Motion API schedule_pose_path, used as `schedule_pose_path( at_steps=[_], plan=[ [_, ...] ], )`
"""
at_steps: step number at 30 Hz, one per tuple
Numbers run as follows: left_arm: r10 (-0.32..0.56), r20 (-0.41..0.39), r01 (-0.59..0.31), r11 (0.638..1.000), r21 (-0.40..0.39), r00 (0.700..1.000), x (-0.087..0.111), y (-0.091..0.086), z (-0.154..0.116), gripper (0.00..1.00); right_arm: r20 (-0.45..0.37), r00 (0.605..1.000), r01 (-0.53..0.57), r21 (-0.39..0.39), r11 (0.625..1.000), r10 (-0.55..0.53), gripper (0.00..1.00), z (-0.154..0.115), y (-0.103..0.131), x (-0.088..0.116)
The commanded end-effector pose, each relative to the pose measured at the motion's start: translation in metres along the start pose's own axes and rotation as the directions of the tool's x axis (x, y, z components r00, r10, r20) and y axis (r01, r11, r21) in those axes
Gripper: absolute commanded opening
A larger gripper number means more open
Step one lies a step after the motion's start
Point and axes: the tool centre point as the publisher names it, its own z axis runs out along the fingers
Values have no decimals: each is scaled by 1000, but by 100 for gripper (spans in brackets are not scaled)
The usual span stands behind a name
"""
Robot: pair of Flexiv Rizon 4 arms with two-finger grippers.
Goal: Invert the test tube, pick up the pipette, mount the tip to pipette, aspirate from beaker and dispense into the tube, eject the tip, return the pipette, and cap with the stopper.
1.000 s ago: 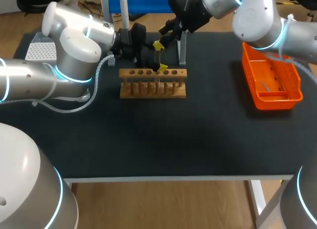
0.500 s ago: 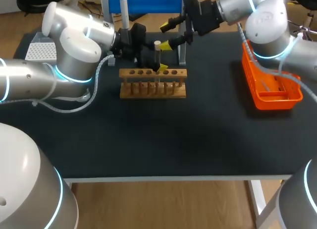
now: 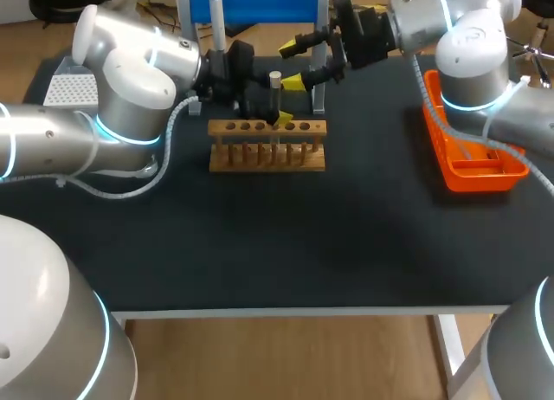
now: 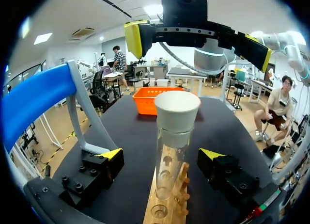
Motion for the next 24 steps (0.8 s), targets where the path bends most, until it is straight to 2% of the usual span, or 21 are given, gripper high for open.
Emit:
schedule_pose_path(
  at_steps=[1, 17, 24],
  plan=[
    [2, -3, -2, 1000, 5, 1000, 2, 1, -4, 100, -3, 1000, 3, -7, 1000, -3, 100, 1, -1, 0],
    [13, 20, -13, 1000, -5, 1000, 11, 2, -24, 100, -13, 1000, 22, -47, 999, -23, 100, 3, 0, 3],
    [16, 11, -16, 1000, -12, 1000, 12, 1, -24, 100, -22, 999, 38, -116, 993, -41, 100, 2, 3, 4]
  ],
)
